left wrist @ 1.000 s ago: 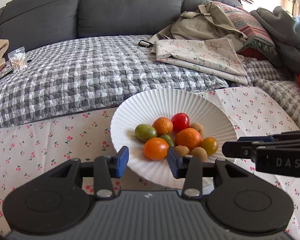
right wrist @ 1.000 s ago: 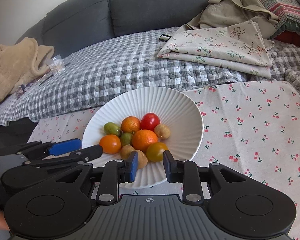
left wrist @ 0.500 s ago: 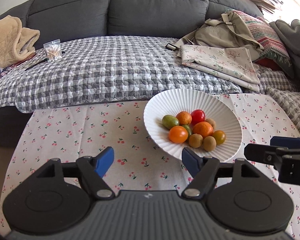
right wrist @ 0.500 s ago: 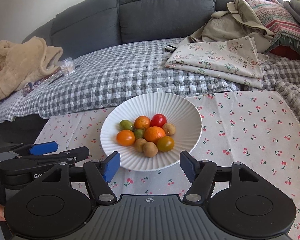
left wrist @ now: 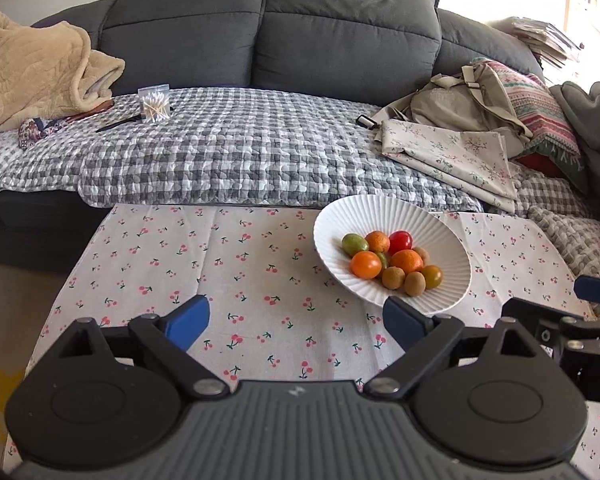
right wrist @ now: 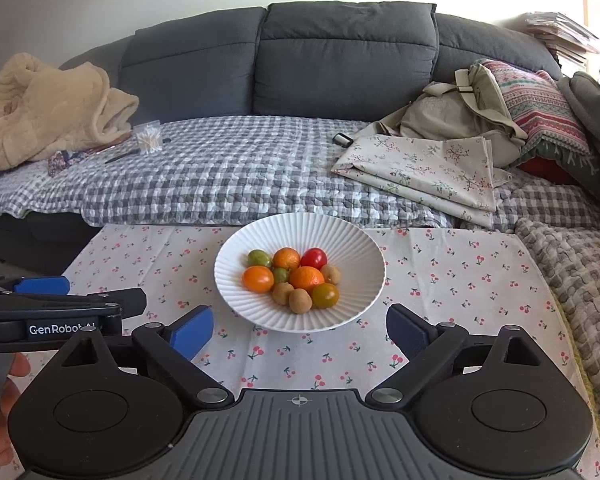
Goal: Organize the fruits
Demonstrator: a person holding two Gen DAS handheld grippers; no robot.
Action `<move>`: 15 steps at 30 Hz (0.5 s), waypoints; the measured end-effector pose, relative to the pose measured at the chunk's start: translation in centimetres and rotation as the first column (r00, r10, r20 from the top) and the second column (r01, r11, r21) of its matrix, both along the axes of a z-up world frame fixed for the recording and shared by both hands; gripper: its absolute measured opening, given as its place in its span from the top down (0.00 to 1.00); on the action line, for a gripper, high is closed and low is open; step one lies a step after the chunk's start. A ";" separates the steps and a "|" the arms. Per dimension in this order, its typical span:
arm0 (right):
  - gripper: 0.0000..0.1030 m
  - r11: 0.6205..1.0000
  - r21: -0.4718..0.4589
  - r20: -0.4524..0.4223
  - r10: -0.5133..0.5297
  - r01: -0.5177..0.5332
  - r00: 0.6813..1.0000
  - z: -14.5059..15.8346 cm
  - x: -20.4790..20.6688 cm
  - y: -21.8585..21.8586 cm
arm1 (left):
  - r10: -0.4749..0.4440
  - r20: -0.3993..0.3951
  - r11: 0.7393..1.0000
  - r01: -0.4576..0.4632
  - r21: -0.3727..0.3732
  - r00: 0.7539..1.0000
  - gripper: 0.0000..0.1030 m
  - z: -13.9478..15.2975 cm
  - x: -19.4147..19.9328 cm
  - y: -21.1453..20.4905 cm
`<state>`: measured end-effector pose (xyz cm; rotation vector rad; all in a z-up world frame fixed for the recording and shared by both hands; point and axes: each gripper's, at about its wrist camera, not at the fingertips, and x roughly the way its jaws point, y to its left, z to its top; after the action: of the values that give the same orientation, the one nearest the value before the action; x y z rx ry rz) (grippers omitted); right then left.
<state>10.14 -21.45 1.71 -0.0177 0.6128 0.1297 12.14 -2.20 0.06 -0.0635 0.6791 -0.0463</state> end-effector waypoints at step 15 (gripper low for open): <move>0.00 1.000 -0.023 -0.012 -0.021 0.021 1.000 -0.7 -6.7 1.4 | 0.014 0.023 0.999 -0.015 0.034 1.000 0.01 0.2 -6.2 0.6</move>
<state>3.46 -20.02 0.99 -0.0323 0.6268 0.1026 5.96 -1.63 0.21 -0.0350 0.6561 -0.0216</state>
